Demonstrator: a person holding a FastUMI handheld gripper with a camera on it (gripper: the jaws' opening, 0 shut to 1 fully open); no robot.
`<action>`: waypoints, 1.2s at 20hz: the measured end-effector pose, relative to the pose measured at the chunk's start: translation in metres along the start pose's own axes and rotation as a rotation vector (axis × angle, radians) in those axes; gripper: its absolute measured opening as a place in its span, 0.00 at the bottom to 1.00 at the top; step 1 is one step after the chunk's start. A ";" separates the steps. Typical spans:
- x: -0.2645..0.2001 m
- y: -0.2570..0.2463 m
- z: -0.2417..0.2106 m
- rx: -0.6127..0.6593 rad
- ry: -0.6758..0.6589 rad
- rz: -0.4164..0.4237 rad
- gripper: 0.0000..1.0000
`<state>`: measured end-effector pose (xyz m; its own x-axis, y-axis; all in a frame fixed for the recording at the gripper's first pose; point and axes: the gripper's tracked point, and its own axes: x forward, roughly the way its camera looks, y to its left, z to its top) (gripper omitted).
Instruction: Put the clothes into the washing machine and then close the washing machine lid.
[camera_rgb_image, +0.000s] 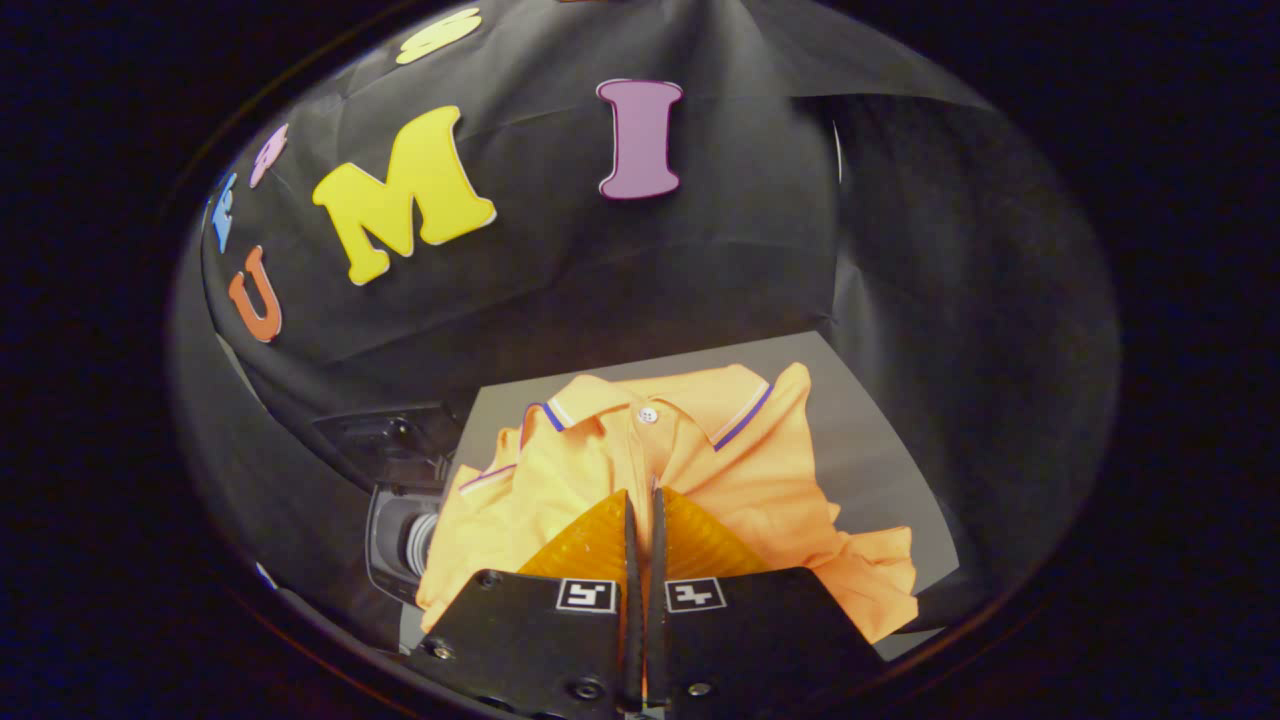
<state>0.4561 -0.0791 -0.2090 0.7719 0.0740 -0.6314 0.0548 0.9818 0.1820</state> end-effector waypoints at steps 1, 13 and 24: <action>-0.012 0.006 0.003 -0.001 -0.017 0.003 0.05; -0.159 0.123 0.017 -0.066 -0.214 0.080 0.05; -0.191 0.258 0.007 -0.120 -0.242 0.235 0.05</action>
<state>0.3270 0.1589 -0.0364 0.8828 0.2710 -0.3837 -0.2058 0.9574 0.2026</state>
